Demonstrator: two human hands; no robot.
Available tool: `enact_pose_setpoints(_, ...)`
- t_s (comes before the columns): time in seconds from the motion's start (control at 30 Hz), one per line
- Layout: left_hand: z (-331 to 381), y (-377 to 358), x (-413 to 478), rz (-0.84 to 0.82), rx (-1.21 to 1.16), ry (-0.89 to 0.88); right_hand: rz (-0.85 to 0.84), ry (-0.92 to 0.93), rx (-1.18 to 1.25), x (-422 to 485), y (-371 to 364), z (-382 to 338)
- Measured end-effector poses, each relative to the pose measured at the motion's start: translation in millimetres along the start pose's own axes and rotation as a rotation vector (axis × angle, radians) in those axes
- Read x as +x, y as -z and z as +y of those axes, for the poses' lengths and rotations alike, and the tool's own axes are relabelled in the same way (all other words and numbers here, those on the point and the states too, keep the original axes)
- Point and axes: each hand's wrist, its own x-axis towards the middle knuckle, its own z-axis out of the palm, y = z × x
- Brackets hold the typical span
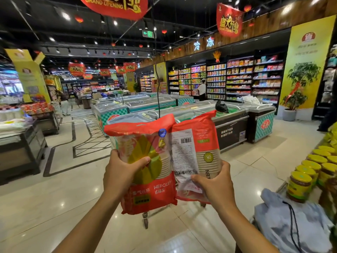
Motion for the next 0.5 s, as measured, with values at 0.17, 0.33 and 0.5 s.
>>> enact_pose_setpoints(0.17,-6,-27,38,0.008,0.020,0.014,-0.018,-0.019,0.001,49,-15,17)
enact_pose_setpoints(0.33,-21,-48,79,0.022,0.035,0.023,-0.038,-0.024,0.004,91,-38,32)
enact_pose_setpoints(0.5,-49,-68,133,0.027,0.037,0.049,-0.037,-0.051,-0.010,141,-69,50)
